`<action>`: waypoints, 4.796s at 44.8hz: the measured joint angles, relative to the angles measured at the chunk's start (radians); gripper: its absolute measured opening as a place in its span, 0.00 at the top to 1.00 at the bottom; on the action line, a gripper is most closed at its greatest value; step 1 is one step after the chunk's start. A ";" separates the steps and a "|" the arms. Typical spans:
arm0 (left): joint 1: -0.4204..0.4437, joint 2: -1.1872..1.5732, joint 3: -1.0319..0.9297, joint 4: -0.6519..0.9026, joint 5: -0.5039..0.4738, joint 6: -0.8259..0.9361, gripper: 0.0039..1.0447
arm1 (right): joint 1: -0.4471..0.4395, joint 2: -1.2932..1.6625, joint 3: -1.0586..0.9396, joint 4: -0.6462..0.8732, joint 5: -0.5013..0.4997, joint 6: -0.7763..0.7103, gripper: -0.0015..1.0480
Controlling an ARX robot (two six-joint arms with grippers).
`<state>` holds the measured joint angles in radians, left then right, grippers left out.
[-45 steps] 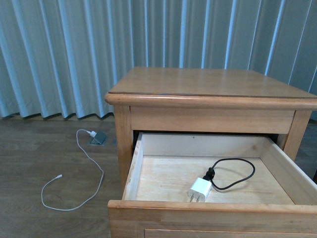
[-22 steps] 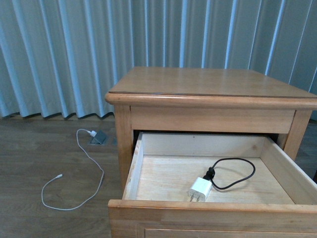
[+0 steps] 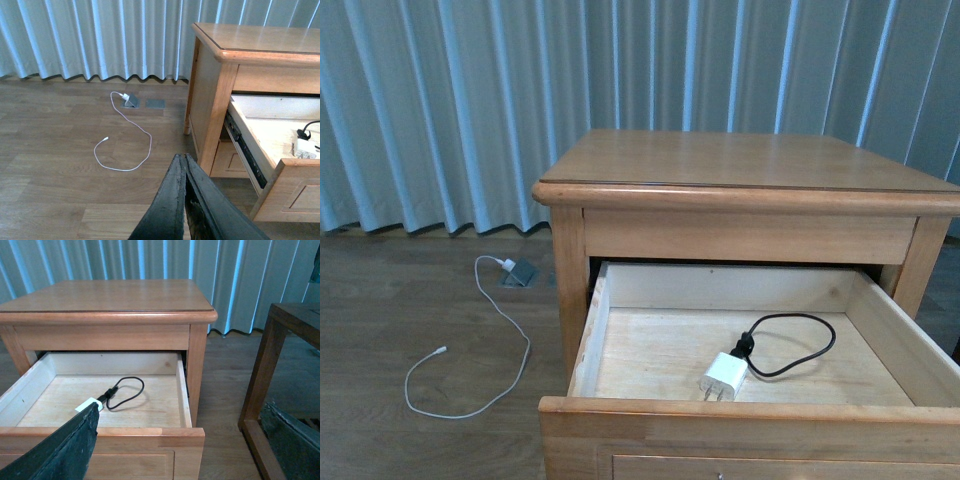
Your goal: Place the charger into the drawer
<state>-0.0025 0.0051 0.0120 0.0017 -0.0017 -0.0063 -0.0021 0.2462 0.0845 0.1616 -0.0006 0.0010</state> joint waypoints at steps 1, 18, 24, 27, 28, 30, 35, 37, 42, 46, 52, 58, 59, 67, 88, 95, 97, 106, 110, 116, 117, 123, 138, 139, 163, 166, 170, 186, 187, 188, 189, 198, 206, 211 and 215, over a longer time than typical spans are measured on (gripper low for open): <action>0.000 0.000 0.000 0.000 0.000 -0.001 0.95 | 0.000 0.000 0.000 0.000 0.000 0.000 0.08; 0.000 -0.001 0.000 -0.001 0.000 -0.001 0.20 | 0.089 0.244 0.130 -0.386 -0.116 0.103 0.08; 0.000 -0.001 0.000 -0.001 0.000 0.002 0.06 | 0.150 0.479 0.183 -0.363 -0.114 0.186 0.08; 0.000 -0.001 0.000 -0.001 0.000 0.002 0.06 | 0.175 0.565 0.203 -0.328 -0.091 0.214 0.08; 0.000 -0.001 0.000 -0.001 0.000 0.002 0.06 | 0.182 0.588 0.209 -0.317 -0.087 0.220 0.08; 0.000 -0.001 0.000 -0.001 0.000 0.002 0.06 | 0.192 0.621 0.217 -0.303 -0.085 0.230 0.08; 0.000 -0.001 0.000 -0.001 0.000 0.002 0.06 | 0.226 0.724 0.243 -0.249 -0.061 0.263 0.08; 0.000 -0.001 0.000 -0.001 0.000 0.002 0.06 | 0.238 0.760 0.254 -0.232 -0.053 0.277 0.08; 0.000 -0.001 0.000 -0.001 0.000 0.002 0.06 | 0.285 0.883 0.285 -0.144 -0.009 0.314 0.08; 0.000 -0.001 0.000 -0.001 0.000 0.002 0.06 | 0.323 0.978 0.314 -0.087 0.035 0.334 0.08; 0.000 -0.001 0.000 -0.001 0.000 0.002 0.06 | 0.370 1.122 0.377 -0.011 0.097 0.356 0.08; 0.000 -0.001 0.000 -0.001 0.000 0.002 0.06 | 0.375 1.236 0.436 0.040 0.134 0.364 0.08; 0.000 -0.001 0.000 -0.001 0.000 0.002 0.06 | 0.375 1.260 0.448 0.051 0.143 0.366 0.08; 0.000 -0.001 0.000 -0.001 0.000 0.002 0.06 | 0.366 1.406 0.540 0.108 0.164 0.364 0.08; 0.000 -0.001 0.000 -0.001 0.000 0.002 0.06 | 0.320 1.728 0.865 0.304 0.150 0.359 0.08; 0.000 -0.001 0.000 -0.001 0.000 0.002 0.06 | 0.305 1.810 0.956 0.329 0.157 0.346 0.08; 0.000 -0.001 0.000 -0.001 0.000 0.002 0.06 | 0.303 1.827 0.977 0.333 0.161 0.344 0.08; 0.000 -0.001 0.000 -0.001 0.000 0.002 0.06 | 0.293 1.912 1.086 0.346 0.184 0.324 0.08; 0.000 -0.001 0.000 -0.001 0.000 0.002 0.06 | 0.293 1.943 1.128 0.350 0.201 0.312 0.08; 0.000 -0.001 0.000 -0.001 0.000 0.002 0.06 | 0.293 1.986 1.183 0.359 0.235 0.306 0.08; 0.000 -0.001 0.000 -0.001 0.000 0.002 0.06 | 0.294 1.989 1.186 0.360 0.236 0.306 0.08; 0.000 -0.001 0.000 -0.001 0.000 0.002 0.06 | 0.298 2.013 1.209 0.371 0.242 0.299 0.08; 0.000 -0.001 0.000 -0.001 0.000 0.002 0.06 | 0.313 2.066 1.255 0.400 0.260 0.288 0.08; 0.000 -0.001 0.000 -0.001 0.000 0.002 0.06 | 0.313 2.067 1.258 0.401 0.261 0.288 0.08; 0.000 -0.001 0.000 -0.001 0.000 0.002 0.06 | 0.308 2.078 1.285 0.406 0.258 0.267 0.08; 0.000 -0.001 0.000 -0.001 0.000 0.002 0.06 | 0.307 2.078 1.285 0.406 0.256 0.266 0.08; 0.000 -0.001 0.000 -0.001 0.000 0.002 0.06 | 0.306 2.076 1.282 0.406 0.252 0.266 0.08; 0.000 -0.001 0.000 -0.001 0.000 0.002 0.06 | 0.290 1.851 1.085 0.478 0.163 0.261 0.08; 0.000 -0.001 0.000 -0.001 0.000 0.002 0.06 | 0.291 1.817 1.057 0.481 0.150 0.258 0.08; 0.000 -0.001 0.000 -0.001 0.000 0.002 0.06 | 0.292 1.796 1.038 0.483 0.142 0.257 0.08; 0.000 -0.001 0.000 -0.001 0.000 0.002 0.06 | 0.294 1.765 1.010 0.484 0.130 0.254 0.08; 0.000 -0.001 0.000 -0.001 0.000 0.002 0.06 | 0.302 1.568 0.831 0.449 0.066 0.246 0.08; 0.000 -0.001 0.000 -0.001 0.000 0.002 0.06 | 0.283 1.351 0.705 0.386 0.026 0.260 0.08; 0.000 -0.001 0.000 -0.001 0.000 0.002 0.06 | 0.264 1.191 0.610 0.342 0.014 0.287 0.08; 0.000 -0.001 0.000 -0.001 0.000 0.002 0.06 | 0.245 1.068 0.533 0.299 0.001 0.304 0.08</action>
<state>-0.0025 0.0040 0.0120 0.0006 -0.0021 -0.0044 0.2424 1.3144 0.6170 0.4606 0.0006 0.3050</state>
